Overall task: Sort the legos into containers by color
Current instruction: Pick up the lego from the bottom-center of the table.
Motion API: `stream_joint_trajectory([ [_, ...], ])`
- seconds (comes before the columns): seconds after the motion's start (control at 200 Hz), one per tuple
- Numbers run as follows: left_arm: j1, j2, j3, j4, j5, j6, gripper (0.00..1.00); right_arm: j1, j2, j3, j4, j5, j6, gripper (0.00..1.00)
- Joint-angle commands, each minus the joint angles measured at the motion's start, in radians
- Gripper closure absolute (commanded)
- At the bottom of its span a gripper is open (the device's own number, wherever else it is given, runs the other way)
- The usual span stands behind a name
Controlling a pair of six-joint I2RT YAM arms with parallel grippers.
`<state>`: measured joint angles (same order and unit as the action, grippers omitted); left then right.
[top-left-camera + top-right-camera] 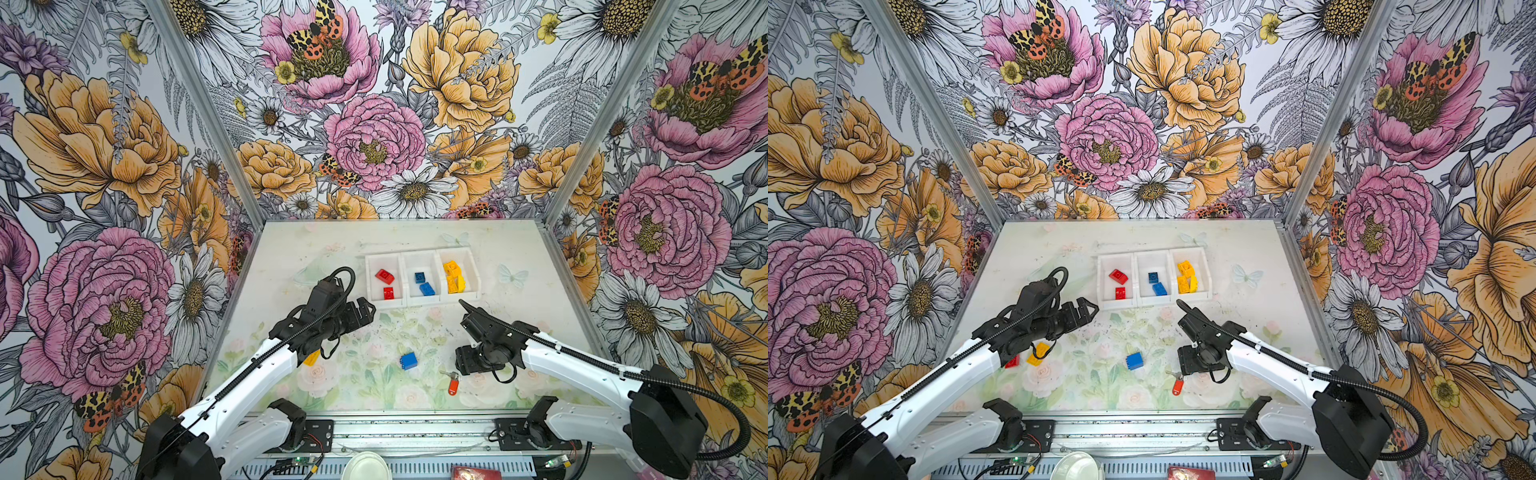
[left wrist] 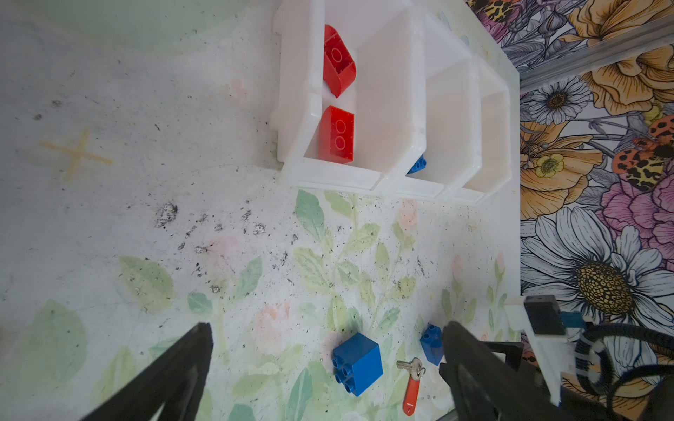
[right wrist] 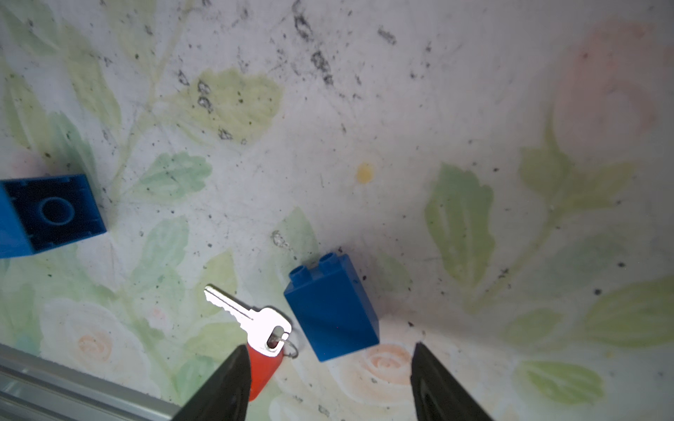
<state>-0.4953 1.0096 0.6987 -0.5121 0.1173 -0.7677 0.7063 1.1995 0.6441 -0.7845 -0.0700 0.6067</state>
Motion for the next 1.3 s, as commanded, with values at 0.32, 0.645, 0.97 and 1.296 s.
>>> stream_joint_trajectory([
  [0.32,-0.014,-0.031,-0.024,0.002,-0.014,-0.011,0.01,0.028,0.073,0.043,0.004,0.079,-0.005,0.39],
  [0.645,-0.019,-0.052,-0.038,-0.001,-0.025,-0.023,0.01,0.045,0.143,0.089,0.007,0.088,-0.042,0.40],
  [0.97,-0.021,-0.061,-0.042,-0.005,-0.029,-0.027,0.01,0.063,0.196,0.101,0.008,0.104,-0.048,0.42],
  [1.296,-0.023,-0.063,-0.039,-0.009,-0.035,-0.030,0.01,0.064,0.215,0.105,0.008,0.116,-0.048,0.49],
])
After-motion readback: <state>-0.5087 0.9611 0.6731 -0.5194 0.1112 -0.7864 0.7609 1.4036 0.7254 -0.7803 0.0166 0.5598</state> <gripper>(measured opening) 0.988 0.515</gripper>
